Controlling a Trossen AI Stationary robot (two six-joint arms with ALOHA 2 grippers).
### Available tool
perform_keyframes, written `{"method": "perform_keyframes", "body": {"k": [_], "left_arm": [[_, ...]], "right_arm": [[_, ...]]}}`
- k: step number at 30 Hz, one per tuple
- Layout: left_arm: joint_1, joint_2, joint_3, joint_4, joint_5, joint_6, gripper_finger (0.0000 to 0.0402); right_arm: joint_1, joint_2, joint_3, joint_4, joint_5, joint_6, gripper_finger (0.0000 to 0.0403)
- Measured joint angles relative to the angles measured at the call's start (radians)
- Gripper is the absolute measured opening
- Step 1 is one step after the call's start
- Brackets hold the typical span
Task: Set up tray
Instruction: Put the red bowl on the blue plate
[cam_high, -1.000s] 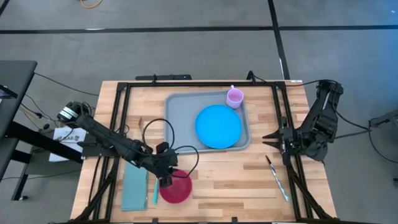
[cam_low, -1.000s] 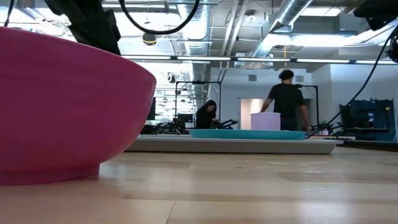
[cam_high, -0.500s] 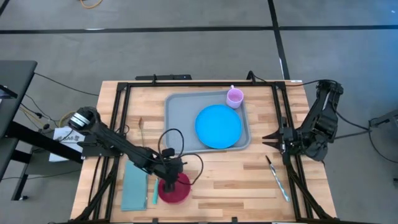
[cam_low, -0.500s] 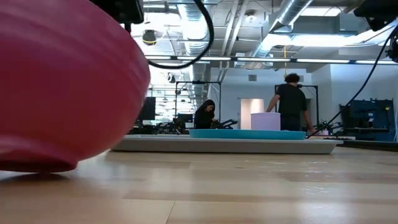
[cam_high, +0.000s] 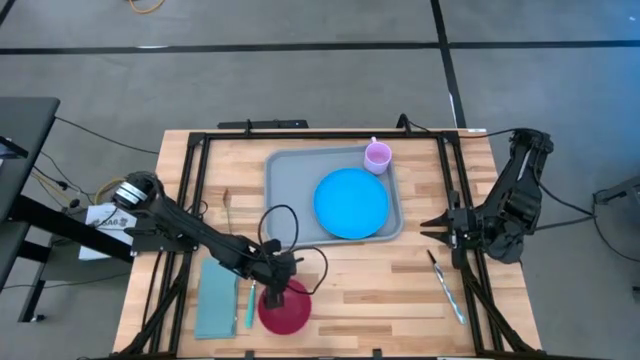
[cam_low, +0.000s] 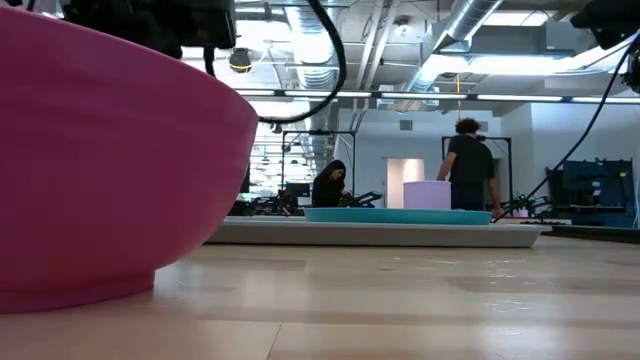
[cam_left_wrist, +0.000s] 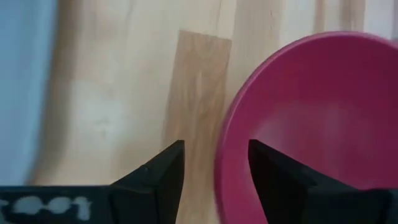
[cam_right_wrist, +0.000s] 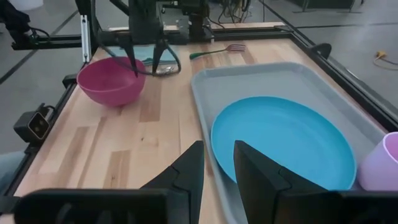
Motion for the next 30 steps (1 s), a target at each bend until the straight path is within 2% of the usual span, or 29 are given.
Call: {"method": "perform_keyframes", "body": {"k": [7, 11, 13, 15, 21, 24, 26, 30], "left_arm": [[0.000, 0.089, -0.002, -0.004, 0.040, -0.051, 0.0154], [0.006, 0.098, 0.006, 0.001, 0.020, -0.051, 0.0087], [0.009, 0.098, 0.040, -0.006, -0.031, -0.055, 0.0038], [0.010, 0.098, 0.100, -0.016, -0.096, -0.040, 0.0013], [0.056, 0.098, 0.325, -0.016, -0.361, 0.054, 0.0005], [0.120, 0.097, 0.433, -0.011, -0.464, 0.035, 0.0005], [0.179, 0.096, 0.479, -0.012, -0.471, 0.025, 0.0004], [0.316, 0.096, 0.497, -0.039, -0.366, 0.012, 0.0003]], "right_arm": [[0.000, 0.003, 0.000, 0.011, 0.000, 0.000, 0.0082], [0.000, 0.003, 0.000, 0.011, 0.000, 0.000, 0.0082], [0.000, 0.003, 0.000, 0.011, 0.001, -0.001, 0.0082], [0.000, 0.003, 0.000, 0.011, 0.003, -0.006, 0.0082], [0.000, 0.003, 0.000, 0.011, 0.003, -0.008, 0.0082], [0.000, 0.003, 0.000, 0.011, 0.003, -0.008, 0.0082], [0.000, 0.003, 0.000, 0.011, 0.003, -0.009, 0.0082], [0.000, 0.002, 0.000, 0.011, 0.003, -0.009, 0.0082]]}}
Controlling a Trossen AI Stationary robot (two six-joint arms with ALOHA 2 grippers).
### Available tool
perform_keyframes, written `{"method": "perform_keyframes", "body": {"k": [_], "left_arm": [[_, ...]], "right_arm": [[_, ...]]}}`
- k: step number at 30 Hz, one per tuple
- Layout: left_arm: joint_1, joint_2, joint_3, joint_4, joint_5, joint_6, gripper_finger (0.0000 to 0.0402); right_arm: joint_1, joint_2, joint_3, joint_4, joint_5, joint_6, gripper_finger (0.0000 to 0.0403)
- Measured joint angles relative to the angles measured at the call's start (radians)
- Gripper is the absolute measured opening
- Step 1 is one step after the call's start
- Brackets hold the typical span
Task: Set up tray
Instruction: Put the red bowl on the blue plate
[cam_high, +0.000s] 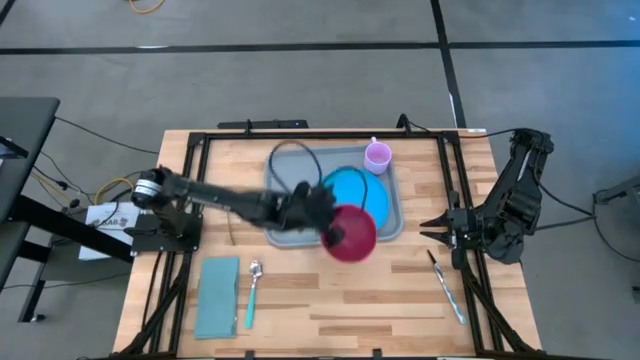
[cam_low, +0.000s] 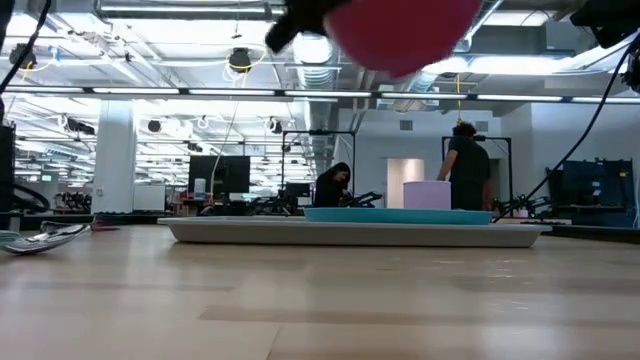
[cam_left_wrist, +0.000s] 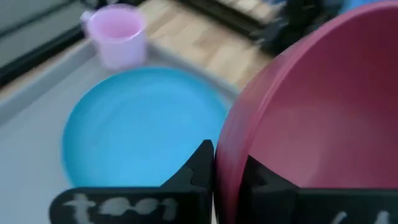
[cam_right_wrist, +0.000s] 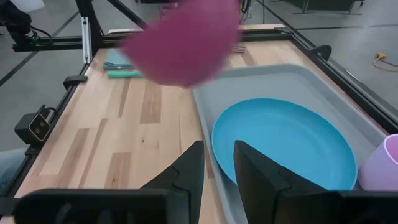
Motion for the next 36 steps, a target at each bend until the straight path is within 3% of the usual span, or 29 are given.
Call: {"method": "perform_keyframes", "body": {"k": [5, 15, 21, 36], "left_arm": [[0.151, 0.053, -0.021, -0.058, 0.140, -0.006, 0.0002], [0.297, 0.255, -0.021, 0.107, 0.313, 0.029, 0.0008], [0.343, 0.313, -0.021, 0.131, 0.313, 0.024, 0.0007], [0.353, 0.323, -0.021, 0.175, 0.282, 0.056, 0.0042]], "right_arm": [[0.000, 0.000, 0.000, -0.001, 0.000, -0.001, 0.0082], [0.000, -0.001, 0.000, 0.000, 0.004, -0.026, 0.0082], [-0.001, -0.012, 0.001, 0.000, 0.004, -0.045, 0.0082], [-0.001, -0.062, 0.001, 0.000, 0.016, -0.102, 0.0082]]}}
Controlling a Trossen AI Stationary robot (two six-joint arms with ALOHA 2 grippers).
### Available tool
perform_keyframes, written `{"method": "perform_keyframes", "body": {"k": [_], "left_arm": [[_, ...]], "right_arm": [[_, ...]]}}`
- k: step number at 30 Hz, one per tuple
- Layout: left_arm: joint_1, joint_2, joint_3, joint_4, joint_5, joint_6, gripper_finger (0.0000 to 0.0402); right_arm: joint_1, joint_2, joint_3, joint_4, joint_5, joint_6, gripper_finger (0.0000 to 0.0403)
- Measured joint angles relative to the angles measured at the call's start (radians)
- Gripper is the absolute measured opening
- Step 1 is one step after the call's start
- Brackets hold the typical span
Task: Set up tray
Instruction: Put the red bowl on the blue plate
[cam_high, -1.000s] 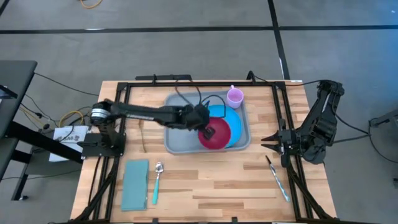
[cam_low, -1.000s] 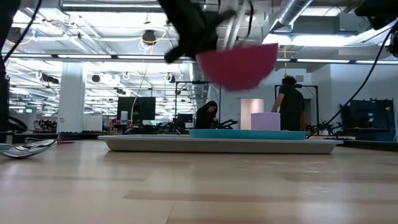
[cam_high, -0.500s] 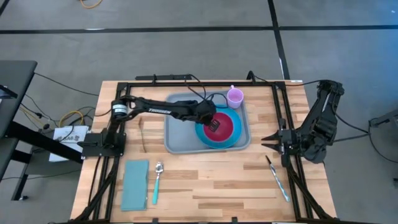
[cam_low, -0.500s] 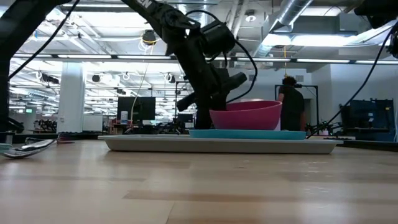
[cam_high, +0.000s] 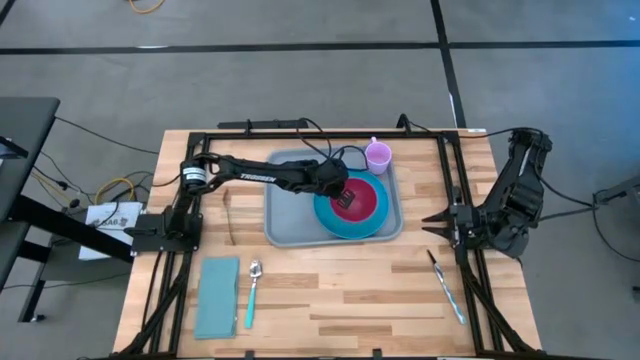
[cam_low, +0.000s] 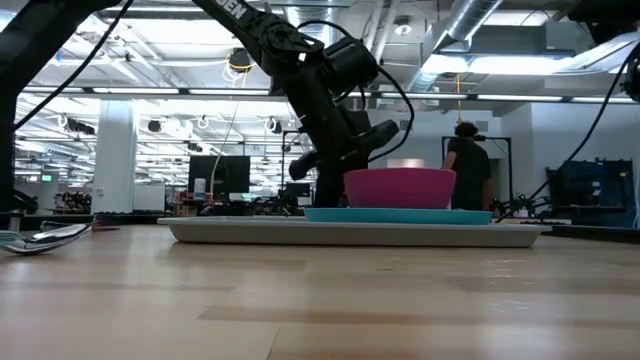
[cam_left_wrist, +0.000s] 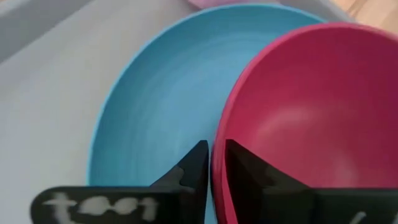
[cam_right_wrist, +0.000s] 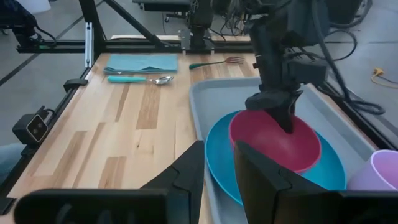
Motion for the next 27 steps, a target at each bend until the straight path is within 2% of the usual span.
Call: {"method": "perform_keyframes", "body": {"k": [15, 20, 24, 27], "left_arm": [[0.000, 0.000, 0.014, -0.025, -0.016, 0.007, 0.0078], [0.000, -0.001, 0.079, -0.039, -0.016, 0.026, 0.0080], [0.001, -0.001, 0.179, -0.141, -0.017, 0.069, 0.0080], [0.000, -0.001, 0.271, -0.281, -0.020, 0.085, 0.0080]], "right_arm": [[0.000, -0.005, 0.000, 0.035, 0.011, -0.075, 0.0082], [0.000, -0.005, 0.000, 0.034, 0.011, -0.075, 0.0082], [0.000, -0.005, 0.000, 0.034, 0.011, -0.075, 0.0082], [0.000, -0.005, 0.000, 0.037, 0.010, -0.075, 0.0082]]}}
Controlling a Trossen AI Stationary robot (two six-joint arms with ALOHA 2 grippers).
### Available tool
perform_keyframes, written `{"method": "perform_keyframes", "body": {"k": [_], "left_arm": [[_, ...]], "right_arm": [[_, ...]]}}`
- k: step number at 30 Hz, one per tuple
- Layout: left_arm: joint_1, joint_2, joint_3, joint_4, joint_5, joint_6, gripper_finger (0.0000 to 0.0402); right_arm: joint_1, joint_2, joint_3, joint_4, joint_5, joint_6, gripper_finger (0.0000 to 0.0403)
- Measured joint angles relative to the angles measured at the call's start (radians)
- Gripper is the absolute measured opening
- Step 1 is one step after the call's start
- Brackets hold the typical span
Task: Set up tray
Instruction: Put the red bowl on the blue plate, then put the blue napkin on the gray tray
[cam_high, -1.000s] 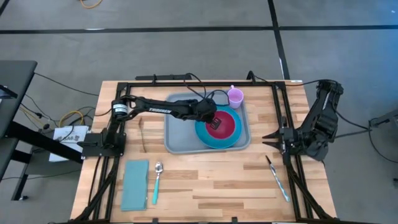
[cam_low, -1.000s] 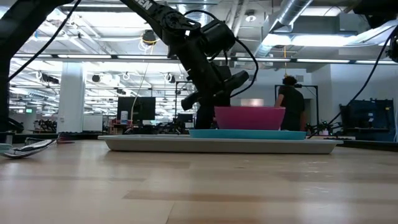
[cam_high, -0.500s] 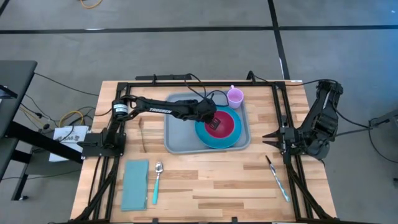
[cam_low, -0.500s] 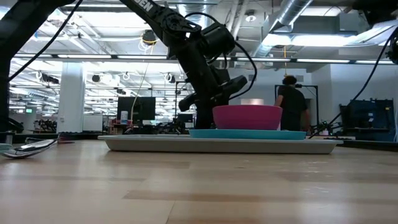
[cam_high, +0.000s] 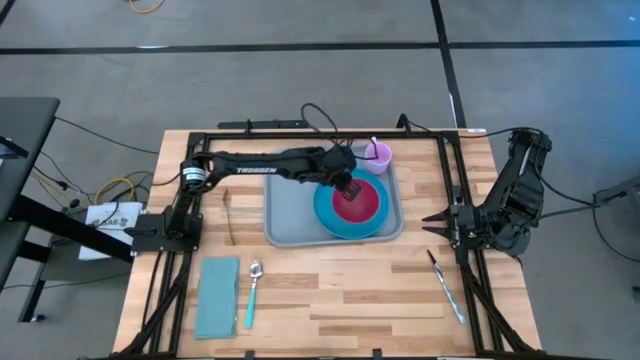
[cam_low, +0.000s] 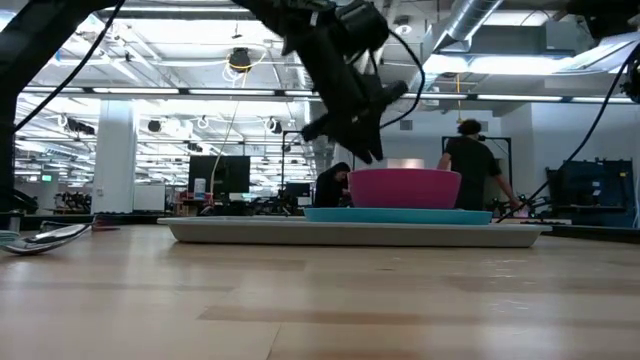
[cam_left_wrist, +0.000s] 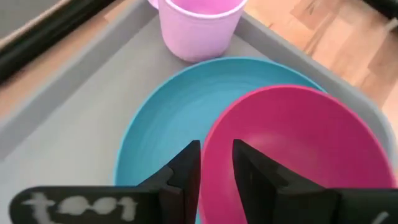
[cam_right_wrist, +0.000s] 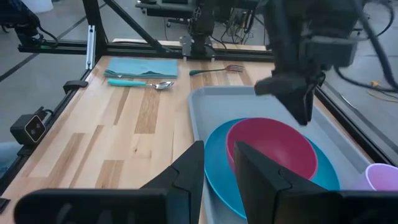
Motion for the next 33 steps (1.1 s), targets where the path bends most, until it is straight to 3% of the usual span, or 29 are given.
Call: {"method": "perform_keyframes", "body": {"k": [10, 15, 24, 33], "left_arm": [[-0.083, 0.000, 0.390, -0.586, 0.039, 0.001, 0.0080], [-0.181, -0.001, 0.586, -0.935, -0.060, -0.096, 0.0080], [-0.440, -0.121, 0.448, -0.979, -0.182, -0.258, 0.0080], [-0.680, -0.143, 0.263, -0.974, -0.456, -0.401, 0.0080]], "right_arm": [[0.000, 0.000, 0.000, 0.000, 0.000, 0.004, 0.0082], [0.000, 0.001, 0.000, 0.005, -0.001, 0.027, 0.0082], [0.000, 0.031, -0.003, 0.078, -0.005, 0.054, 0.0082], [0.000, 0.149, -0.003, 0.105, -0.005, 0.181, 0.0082]]}}
